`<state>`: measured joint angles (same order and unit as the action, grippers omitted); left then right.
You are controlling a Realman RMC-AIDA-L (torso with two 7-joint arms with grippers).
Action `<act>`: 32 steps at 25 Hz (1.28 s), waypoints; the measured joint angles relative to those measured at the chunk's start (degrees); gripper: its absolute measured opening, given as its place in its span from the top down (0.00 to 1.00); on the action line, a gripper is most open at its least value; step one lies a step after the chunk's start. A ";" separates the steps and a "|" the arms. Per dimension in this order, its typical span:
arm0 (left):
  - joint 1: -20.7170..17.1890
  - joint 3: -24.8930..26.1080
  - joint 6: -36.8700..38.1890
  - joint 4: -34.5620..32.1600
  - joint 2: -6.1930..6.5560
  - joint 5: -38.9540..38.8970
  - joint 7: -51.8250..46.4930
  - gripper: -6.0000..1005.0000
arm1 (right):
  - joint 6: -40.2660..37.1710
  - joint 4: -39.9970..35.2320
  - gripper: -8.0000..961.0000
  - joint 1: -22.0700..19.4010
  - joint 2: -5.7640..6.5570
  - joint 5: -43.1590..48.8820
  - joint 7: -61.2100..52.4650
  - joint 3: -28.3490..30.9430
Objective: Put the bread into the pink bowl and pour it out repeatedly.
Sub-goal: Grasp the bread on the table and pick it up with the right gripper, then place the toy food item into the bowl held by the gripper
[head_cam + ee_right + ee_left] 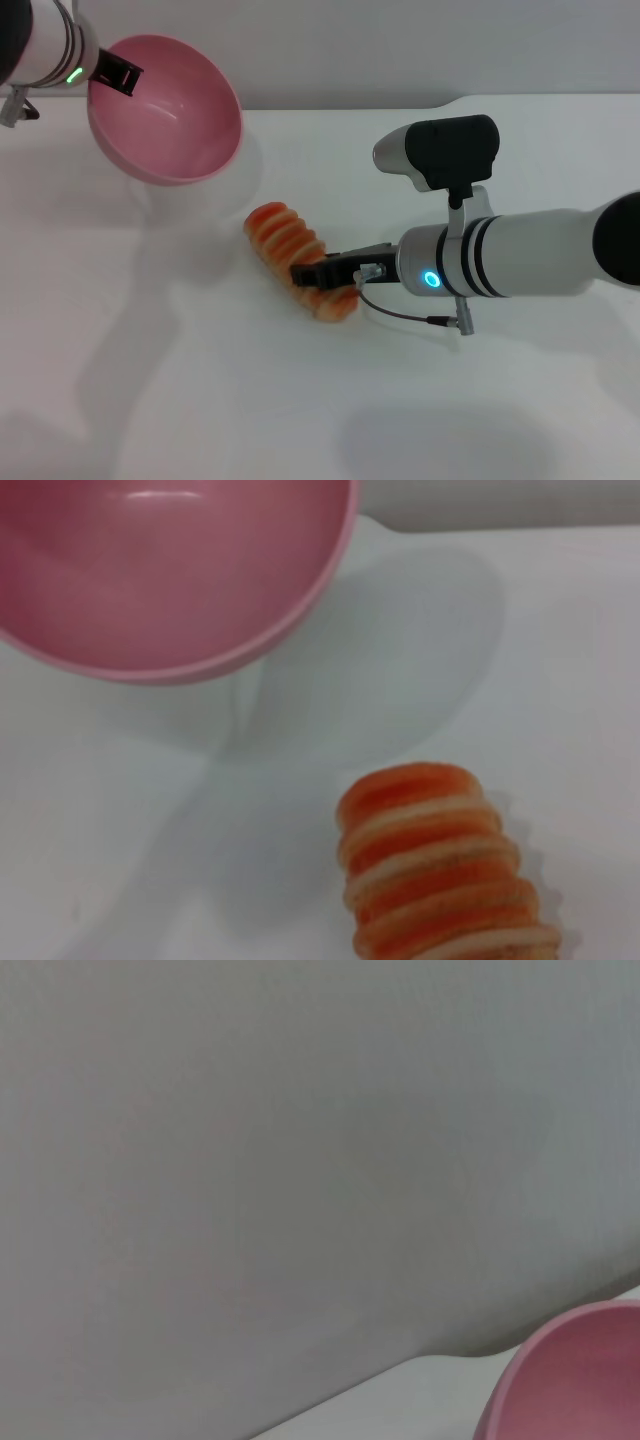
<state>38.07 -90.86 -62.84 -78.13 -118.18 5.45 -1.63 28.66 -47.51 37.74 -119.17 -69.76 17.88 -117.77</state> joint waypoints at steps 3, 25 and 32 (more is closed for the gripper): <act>0.04 0.00 0.07 -0.02 0.03 0.00 0.23 0.95 | -0.56 -1.07 0.32 -0.97 0.03 0.08 1.75 0.42; -1.59 -2.70 0.12 0.21 -0.10 -3.12 0.49 0.95 | 6.15 -35.04 0.63 -19.61 0.09 34.70 -12.48 11.33; -1.94 -8.47 0.64 0.11 -0.22 -6.59 -0.29 0.95 | 8.50 -43.31 0.67 -21.35 -0.12 40.58 -15.87 10.35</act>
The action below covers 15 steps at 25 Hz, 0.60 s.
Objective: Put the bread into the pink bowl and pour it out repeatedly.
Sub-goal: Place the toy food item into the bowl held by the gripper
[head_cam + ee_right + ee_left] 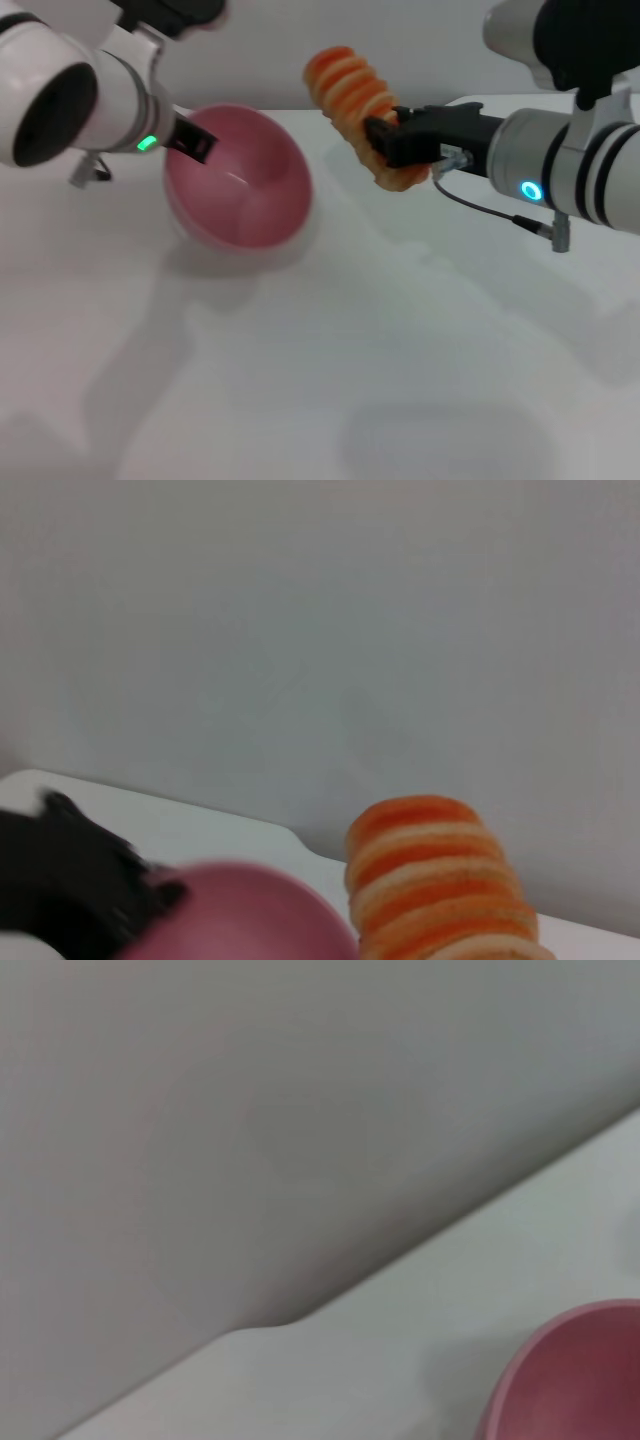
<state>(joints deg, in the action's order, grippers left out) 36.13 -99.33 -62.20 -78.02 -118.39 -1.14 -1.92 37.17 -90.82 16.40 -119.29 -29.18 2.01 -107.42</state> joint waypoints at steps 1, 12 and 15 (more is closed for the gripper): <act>0.18 -2.35 0.32 0.00 -0.13 -1.97 -0.42 0.95 | -0.15 -0.07 0.68 0.25 0.01 -0.02 -0.05 -0.45; 0.77 -4.60 1.58 -0.82 -0.16 -4.40 -0.82 0.95 | -3.19 3.00 0.76 2.09 0.27 -1.90 -0.94 -3.61; 0.79 -4.45 1.85 -0.90 -0.13 -4.40 -0.86 0.95 | -3.56 4.14 0.78 2.90 0.38 -2.56 -0.66 -4.16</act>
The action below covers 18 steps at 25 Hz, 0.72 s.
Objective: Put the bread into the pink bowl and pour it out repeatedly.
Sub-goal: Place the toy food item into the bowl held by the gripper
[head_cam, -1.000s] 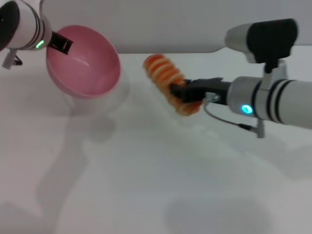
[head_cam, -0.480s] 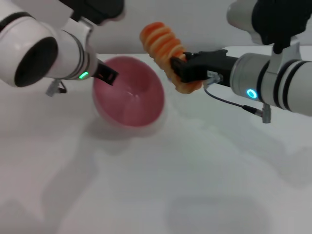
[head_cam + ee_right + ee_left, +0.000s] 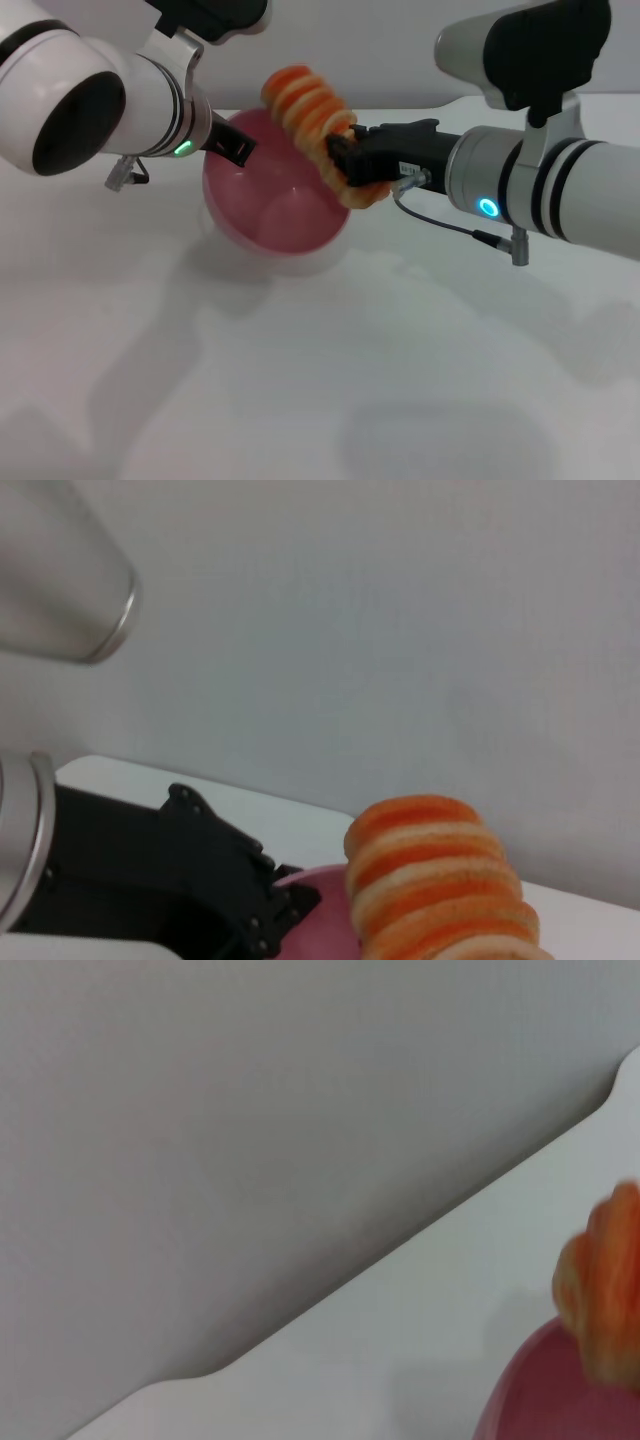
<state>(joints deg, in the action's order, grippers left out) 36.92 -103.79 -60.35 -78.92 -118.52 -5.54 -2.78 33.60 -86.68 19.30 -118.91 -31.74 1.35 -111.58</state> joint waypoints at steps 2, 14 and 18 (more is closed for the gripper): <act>0.03 0.03 0.16 -0.01 0.01 -0.02 0.00 0.95 | -0.63 1.31 0.78 0.66 0.01 -0.03 0.03 -0.20; 0.08 -0.38 1.02 -0.04 0.13 -1.41 0.21 0.95 | -2.92 3.31 0.49 2.93 0.01 -0.21 0.29 -1.87; 0.08 -0.09 1.19 0.17 0.13 -1.41 0.41 0.95 | -3.05 2.33 0.34 3.27 0.01 -0.12 0.31 -2.76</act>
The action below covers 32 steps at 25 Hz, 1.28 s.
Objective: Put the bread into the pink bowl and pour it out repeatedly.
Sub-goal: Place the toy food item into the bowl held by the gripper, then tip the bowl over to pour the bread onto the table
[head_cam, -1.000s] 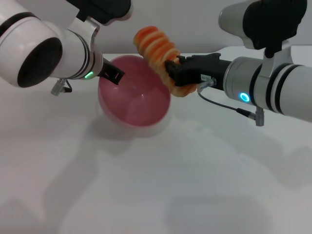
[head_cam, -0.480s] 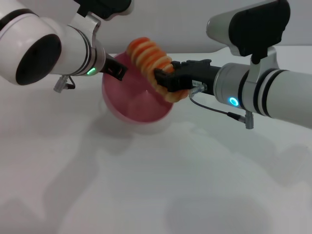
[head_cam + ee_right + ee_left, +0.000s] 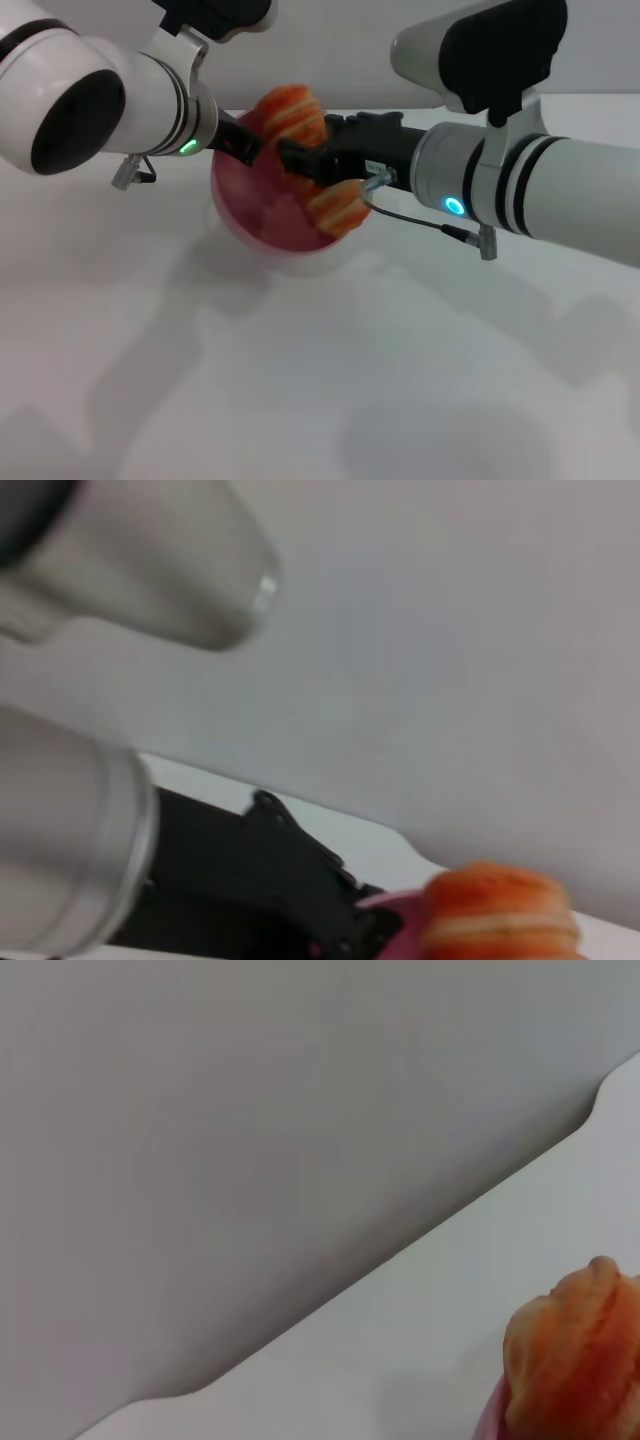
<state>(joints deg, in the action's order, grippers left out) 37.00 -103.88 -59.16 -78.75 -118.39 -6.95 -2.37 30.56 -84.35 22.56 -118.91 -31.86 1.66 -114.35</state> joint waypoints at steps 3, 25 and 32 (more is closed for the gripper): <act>-0.03 0.10 0.17 0.27 0.10 0.01 0.20 0.95 | -0.31 -1.76 0.34 -0.76 -0.01 2.93 0.06 0.20; 3.55 -13.52 -7.21 -2.53 -0.56 6.28 6.61 0.95 | -6.42 -11.00 0.33 -22.31 -0.87 29.58 -1.81 14.83; 6.12 -18.75 -8.95 -4.92 -0.66 9.45 6.49 0.95 | -6.65 -9.18 0.33 -21.63 -0.61 29.51 -2.23 14.74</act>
<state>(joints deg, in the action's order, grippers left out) 43.13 -122.63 -68.10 -83.68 -119.05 2.51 4.13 23.90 -93.53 0.94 -119.51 -2.36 -0.57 -99.60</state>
